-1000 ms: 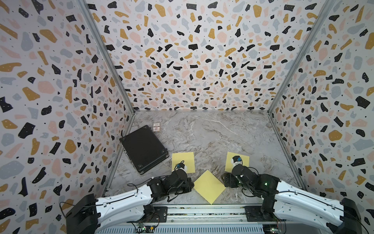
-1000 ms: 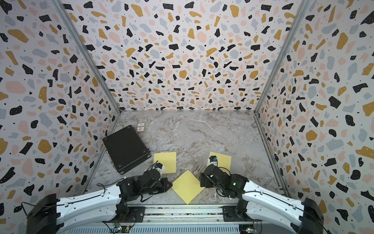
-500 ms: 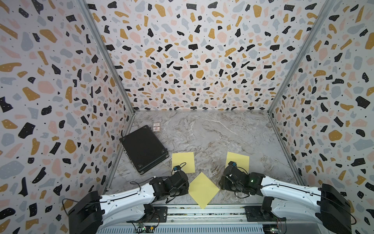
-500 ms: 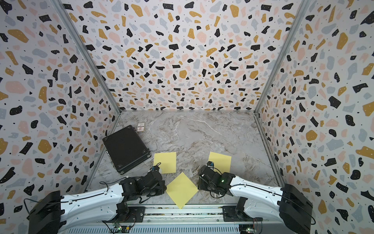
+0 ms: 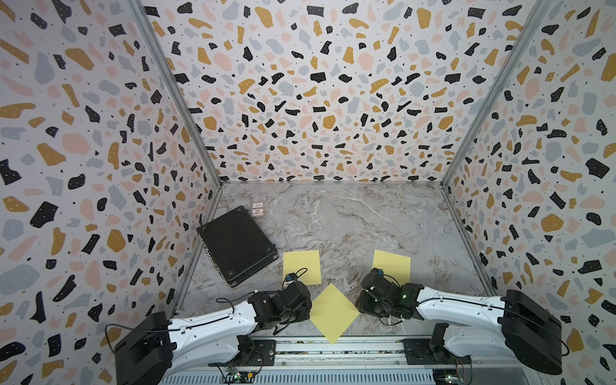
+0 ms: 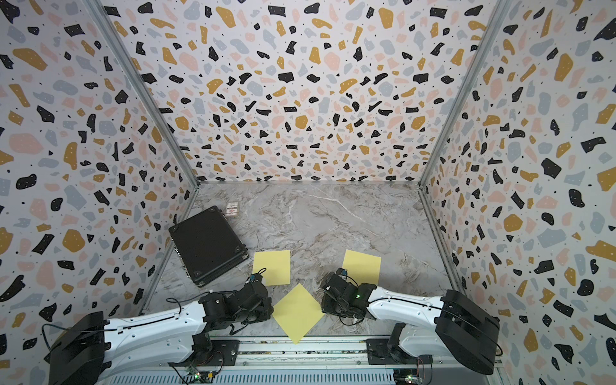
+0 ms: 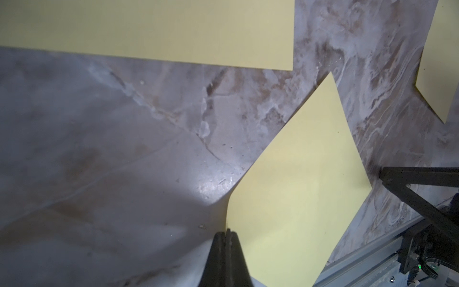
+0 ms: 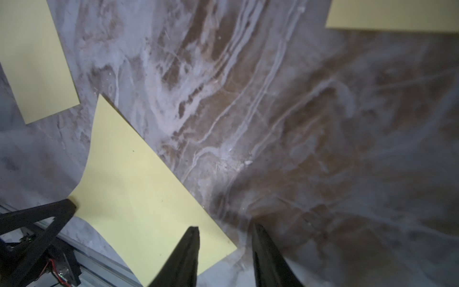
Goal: Fold the square paper diagonally
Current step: Fold the paper at the center of the board.
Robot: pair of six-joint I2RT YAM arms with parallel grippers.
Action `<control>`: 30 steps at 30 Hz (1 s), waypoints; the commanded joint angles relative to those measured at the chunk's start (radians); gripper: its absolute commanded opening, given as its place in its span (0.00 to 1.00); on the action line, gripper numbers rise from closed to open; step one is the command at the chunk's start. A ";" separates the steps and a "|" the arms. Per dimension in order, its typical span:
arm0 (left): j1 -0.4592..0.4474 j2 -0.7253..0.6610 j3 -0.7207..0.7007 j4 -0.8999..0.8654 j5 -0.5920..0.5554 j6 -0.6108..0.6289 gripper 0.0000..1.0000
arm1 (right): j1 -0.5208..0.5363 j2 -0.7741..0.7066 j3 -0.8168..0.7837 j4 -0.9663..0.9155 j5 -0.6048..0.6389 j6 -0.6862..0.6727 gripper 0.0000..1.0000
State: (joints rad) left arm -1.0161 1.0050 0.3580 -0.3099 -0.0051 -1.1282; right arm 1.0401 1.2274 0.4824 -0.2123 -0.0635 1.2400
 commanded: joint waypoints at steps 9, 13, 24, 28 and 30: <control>0.001 0.026 -0.023 0.031 -0.010 0.013 0.00 | 0.096 0.001 -0.027 -0.087 0.015 0.074 0.42; 0.001 0.026 -0.024 0.033 -0.010 0.010 0.00 | 0.117 0.015 -0.015 -0.101 0.006 0.084 0.42; -0.001 0.041 -0.028 0.055 -0.009 0.012 0.00 | 0.143 -0.061 -0.004 -0.205 0.076 0.112 0.47; -0.007 0.038 -0.031 0.058 -0.010 0.009 0.00 | 0.145 -0.024 -0.056 -0.085 0.050 0.151 0.46; -0.008 0.038 -0.034 0.060 -0.010 0.006 0.00 | 0.144 0.001 -0.077 -0.004 0.041 0.167 0.45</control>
State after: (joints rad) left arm -1.0176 1.0393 0.3424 -0.2607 -0.0059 -1.1255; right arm 1.1801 1.1797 0.4618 -0.2535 -0.0154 1.3682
